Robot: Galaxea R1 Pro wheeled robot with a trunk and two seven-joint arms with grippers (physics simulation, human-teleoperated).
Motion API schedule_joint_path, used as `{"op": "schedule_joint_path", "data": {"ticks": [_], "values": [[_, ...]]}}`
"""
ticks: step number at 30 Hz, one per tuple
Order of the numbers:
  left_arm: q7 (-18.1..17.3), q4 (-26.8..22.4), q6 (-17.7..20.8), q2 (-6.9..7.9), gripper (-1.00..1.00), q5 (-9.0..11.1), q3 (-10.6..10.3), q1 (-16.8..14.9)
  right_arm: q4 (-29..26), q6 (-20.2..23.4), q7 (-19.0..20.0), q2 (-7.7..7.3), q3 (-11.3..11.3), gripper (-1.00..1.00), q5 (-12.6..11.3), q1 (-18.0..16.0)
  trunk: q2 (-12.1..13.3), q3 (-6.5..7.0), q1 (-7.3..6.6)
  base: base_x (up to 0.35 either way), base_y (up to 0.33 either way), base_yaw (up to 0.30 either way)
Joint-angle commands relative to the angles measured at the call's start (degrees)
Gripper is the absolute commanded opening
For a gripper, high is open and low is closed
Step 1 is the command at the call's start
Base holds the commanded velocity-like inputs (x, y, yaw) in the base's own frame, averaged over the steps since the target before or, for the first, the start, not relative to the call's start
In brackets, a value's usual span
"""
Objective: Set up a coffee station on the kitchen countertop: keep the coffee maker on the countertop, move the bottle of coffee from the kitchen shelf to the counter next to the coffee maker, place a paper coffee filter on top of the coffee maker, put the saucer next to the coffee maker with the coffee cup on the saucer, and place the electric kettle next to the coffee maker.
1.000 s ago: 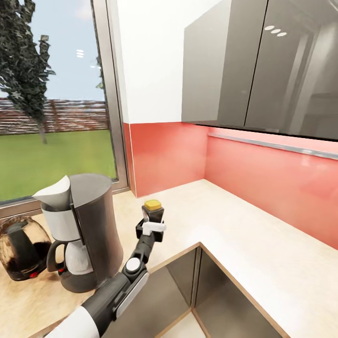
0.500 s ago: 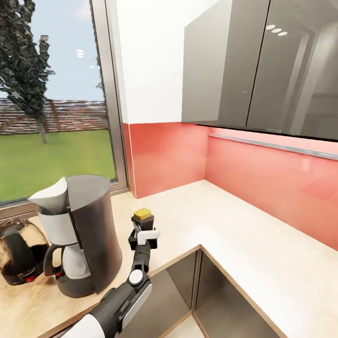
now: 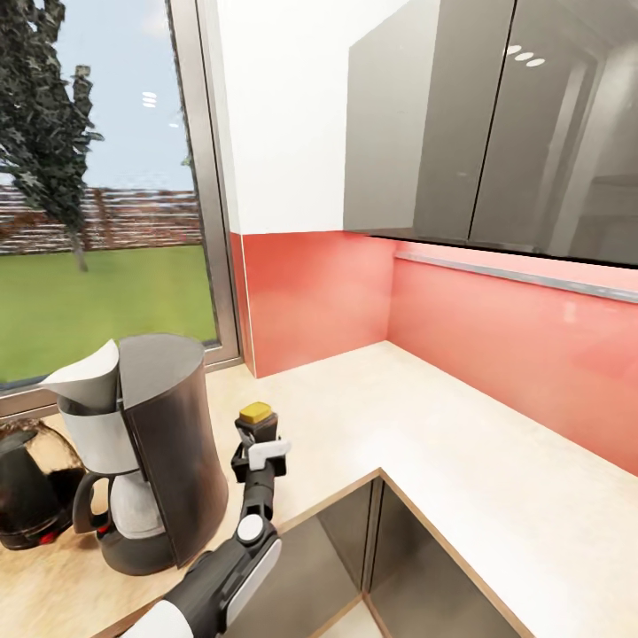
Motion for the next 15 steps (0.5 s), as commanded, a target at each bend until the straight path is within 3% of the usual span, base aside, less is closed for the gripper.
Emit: {"op": "schedule_joint_path", "data": {"ticks": [1,10,15], "values": [[0.4,0.04,-0.34,0.01,-1.0,0.57,0.11,-0.02,0.07,-0.23,0.07,0.02,-0.39,1.0,-0.02,-0.02,-0.04,-0.02,0.02,0.0,0.0,0.0],[0.53,0.02,-0.35,-0.02,-1.0,0.43,0.66,0.69,0.11,-0.23,0.07,0.02,-0.39,1.0,-0.01,-0.02,-0.04,-0.02,0.02,0.005,0.0,0.0],[0.53,0.02,-0.34,-0.03,-1.0,0.43,0.71,0.73,0.14,-0.23,0.07,0.02,-0.39,1.0,-0.02,-0.02,-0.04,-0.02,0.02,0.17,0.0,0.0]]}}
